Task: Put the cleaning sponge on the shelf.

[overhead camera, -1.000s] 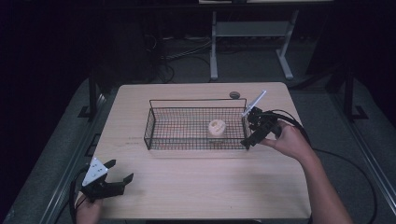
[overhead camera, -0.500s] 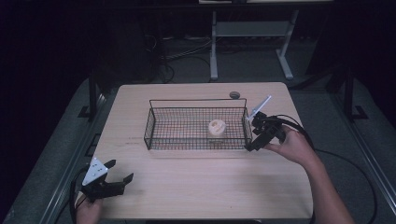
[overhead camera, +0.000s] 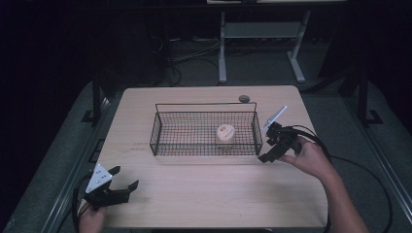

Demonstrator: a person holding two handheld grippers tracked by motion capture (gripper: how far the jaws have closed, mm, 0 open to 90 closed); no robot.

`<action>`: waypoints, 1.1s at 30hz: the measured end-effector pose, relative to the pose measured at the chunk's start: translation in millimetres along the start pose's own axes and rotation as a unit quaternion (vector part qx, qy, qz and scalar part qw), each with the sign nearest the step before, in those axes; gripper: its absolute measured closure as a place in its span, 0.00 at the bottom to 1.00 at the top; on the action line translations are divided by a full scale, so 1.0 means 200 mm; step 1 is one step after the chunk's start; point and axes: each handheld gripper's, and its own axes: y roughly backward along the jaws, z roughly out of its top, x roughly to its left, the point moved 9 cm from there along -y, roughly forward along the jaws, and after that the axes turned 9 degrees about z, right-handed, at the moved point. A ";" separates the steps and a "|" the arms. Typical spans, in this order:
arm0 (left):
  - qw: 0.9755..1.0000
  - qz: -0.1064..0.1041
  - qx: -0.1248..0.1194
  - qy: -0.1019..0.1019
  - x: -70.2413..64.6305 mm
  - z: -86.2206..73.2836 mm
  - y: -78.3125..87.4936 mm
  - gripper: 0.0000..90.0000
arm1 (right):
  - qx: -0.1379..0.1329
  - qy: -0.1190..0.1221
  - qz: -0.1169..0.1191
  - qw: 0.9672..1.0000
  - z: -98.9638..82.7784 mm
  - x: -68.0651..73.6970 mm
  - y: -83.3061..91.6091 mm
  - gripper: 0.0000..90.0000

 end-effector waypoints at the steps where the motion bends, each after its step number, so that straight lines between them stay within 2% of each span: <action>1: 1.000 0.000 0.000 0.000 0.00 0.00 0.00 0.16 | -0.001 -0.001 0.002 1.000 -0.01 0.00 0.00 0.23; 26: 1.000 -0.001 0.003 0.000 -0.01 0.00 -0.01 0.16 | 0.007 -0.020 0.006 1.000 -0.19 0.01 -0.08 0.22; 29: 1.000 -0.001 0.002 0.000 -0.01 0.00 0.00 0.16 | -0.005 -0.020 0.008 1.000 -0.19 0.02 -0.08 0.23; 33: 1.000 -0.002 0.003 0.000 -0.01 0.00 -0.01 0.16 | -0.006 -0.023 0.010 1.000 -0.22 0.02 -0.09 0.23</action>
